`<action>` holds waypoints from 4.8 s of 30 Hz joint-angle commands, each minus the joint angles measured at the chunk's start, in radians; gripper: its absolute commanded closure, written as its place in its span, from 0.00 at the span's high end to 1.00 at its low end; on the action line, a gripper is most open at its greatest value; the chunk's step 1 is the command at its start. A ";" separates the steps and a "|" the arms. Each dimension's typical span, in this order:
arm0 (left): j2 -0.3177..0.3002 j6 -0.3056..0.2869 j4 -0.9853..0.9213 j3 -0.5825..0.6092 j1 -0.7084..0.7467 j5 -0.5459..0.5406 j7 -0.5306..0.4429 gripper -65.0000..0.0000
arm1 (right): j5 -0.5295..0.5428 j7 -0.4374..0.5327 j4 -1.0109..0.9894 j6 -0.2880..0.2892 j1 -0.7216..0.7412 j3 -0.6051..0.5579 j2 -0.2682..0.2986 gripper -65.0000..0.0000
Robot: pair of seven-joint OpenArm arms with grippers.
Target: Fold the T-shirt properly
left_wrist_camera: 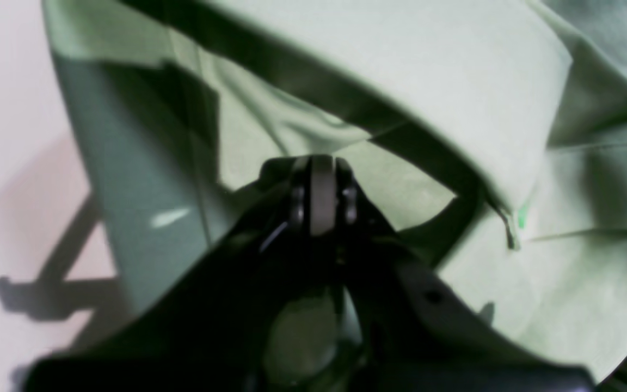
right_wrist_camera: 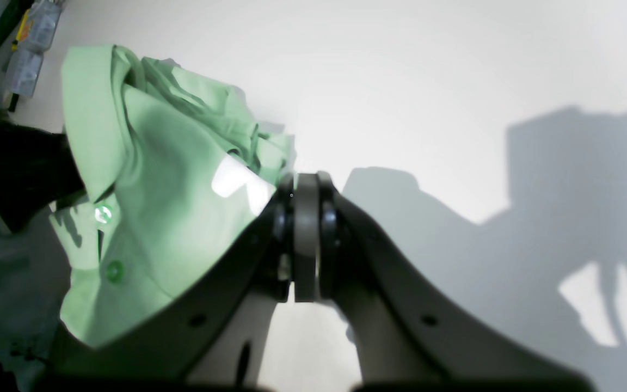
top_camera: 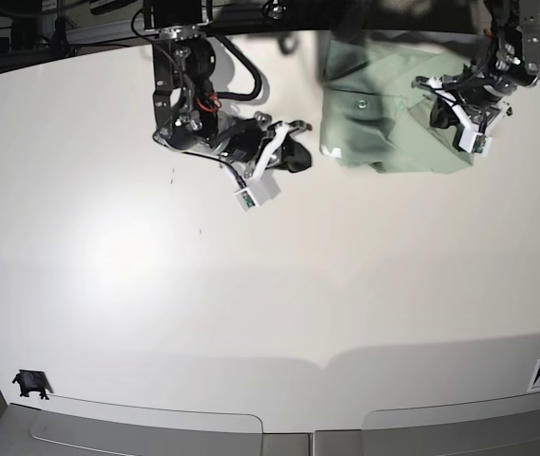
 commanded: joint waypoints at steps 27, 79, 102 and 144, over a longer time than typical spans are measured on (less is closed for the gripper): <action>-0.017 0.101 0.396 -0.387 0.051 0.106 -0.072 0.00 | -0.122 -0.079 0.082 0.085 0.146 -0.696 -0.003 0.00; -0.018 0.101 0.396 -0.387 0.066 0.106 -0.091 0.00 | -0.100 -0.044 -0.249 -0.097 -0.137 0.687 0.332 0.00; -0.018 0.101 0.396 -0.387 0.066 0.107 -0.069 0.00 | 0.080 -0.055 0.076 -0.097 -0.048 0.719 0.332 0.00; 0.082 -0.275 0.272 -0.554 0.877 -0.483 0.328 0.00 | 0.830 -0.403 0.559 0.085 -0.984 0.715 0.470 0.00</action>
